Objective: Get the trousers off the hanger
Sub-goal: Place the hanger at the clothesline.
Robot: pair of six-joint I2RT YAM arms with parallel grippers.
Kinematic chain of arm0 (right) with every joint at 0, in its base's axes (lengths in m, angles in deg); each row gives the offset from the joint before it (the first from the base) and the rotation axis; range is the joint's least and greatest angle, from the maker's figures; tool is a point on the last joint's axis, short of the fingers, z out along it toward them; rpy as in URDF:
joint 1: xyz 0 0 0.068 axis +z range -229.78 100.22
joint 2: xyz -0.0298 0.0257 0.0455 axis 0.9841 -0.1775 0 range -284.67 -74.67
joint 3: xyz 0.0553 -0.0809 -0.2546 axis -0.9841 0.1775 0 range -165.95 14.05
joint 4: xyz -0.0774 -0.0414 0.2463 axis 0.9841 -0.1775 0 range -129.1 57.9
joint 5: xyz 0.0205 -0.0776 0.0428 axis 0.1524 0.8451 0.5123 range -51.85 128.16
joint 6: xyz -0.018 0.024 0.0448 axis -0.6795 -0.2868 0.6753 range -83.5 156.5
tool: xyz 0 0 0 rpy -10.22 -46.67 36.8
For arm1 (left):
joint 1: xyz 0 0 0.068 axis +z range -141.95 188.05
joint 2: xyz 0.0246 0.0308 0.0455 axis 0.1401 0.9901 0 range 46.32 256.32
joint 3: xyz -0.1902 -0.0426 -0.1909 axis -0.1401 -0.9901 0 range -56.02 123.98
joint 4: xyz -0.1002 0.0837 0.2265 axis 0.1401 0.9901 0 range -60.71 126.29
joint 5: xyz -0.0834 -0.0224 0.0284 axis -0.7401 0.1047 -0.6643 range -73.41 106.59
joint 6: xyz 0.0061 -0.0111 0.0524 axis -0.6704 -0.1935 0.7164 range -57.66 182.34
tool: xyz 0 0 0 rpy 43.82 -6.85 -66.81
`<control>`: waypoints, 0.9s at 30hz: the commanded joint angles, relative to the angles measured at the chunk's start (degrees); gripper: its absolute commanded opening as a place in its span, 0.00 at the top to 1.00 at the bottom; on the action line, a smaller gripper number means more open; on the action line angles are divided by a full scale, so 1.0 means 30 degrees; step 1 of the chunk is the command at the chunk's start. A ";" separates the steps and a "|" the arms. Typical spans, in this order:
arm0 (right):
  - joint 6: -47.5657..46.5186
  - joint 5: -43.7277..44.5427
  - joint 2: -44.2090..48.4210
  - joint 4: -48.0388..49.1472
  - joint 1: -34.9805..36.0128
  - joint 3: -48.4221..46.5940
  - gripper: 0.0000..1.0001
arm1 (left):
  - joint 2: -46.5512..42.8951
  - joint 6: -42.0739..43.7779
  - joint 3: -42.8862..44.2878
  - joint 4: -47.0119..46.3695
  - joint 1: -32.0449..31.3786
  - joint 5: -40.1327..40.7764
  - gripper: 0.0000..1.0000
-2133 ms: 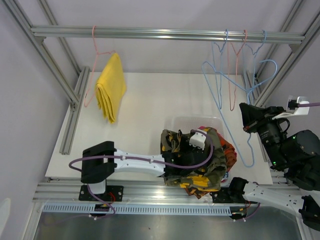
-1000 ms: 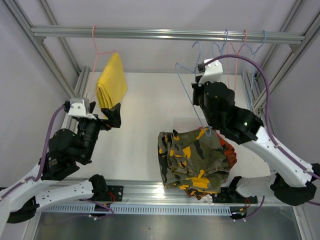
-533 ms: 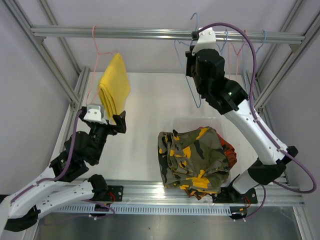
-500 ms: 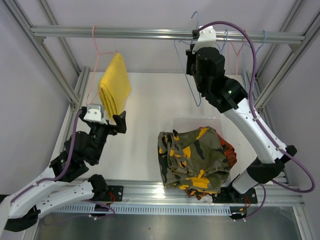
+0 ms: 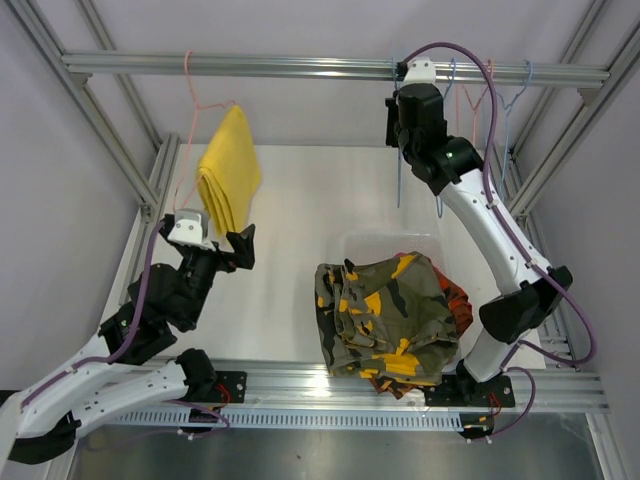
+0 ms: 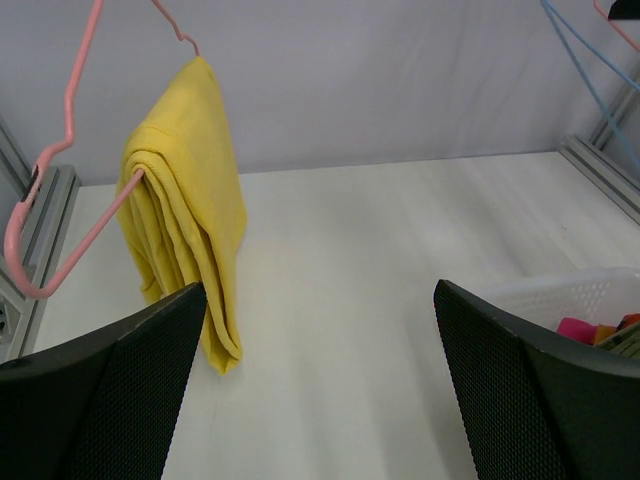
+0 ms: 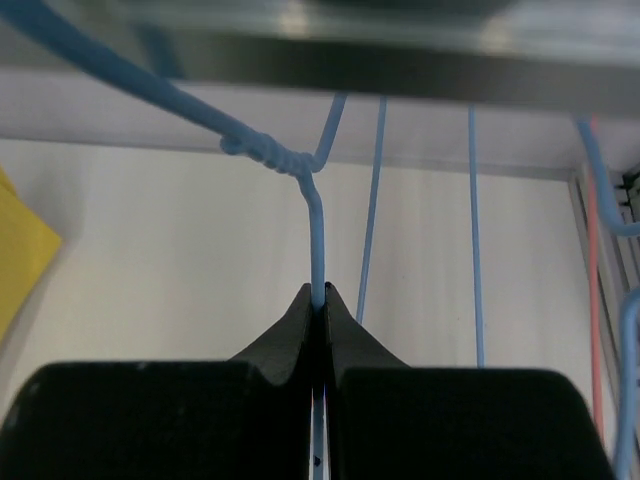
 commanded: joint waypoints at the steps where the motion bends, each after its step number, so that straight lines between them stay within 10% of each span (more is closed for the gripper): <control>1: 0.0443 -0.0772 0.0188 0.1471 -0.0375 0.1582 1.00 | -0.0159 -0.0151 -0.0086 -0.0171 0.0168 -0.0270 0.00; 12: 0.1557 -0.1564 0.3002 0.3584 -0.0551 0.7418 1.00 | -0.0218 -0.0063 -0.0086 -0.0171 0.0168 -0.0328 0.01; 19: 0.1703 -0.1359 0.5606 0.4375 -0.0025 1.0372 0.33 | -0.0101 0.0024 -0.0145 -0.0200 0.0168 -0.0270 0.00; 27: 0.1908 0.0279 1.0373 0.4522 0.3072 1.3566 0.15 | -0.0071 0.0113 -0.0232 -0.0288 0.0197 0.0052 0.01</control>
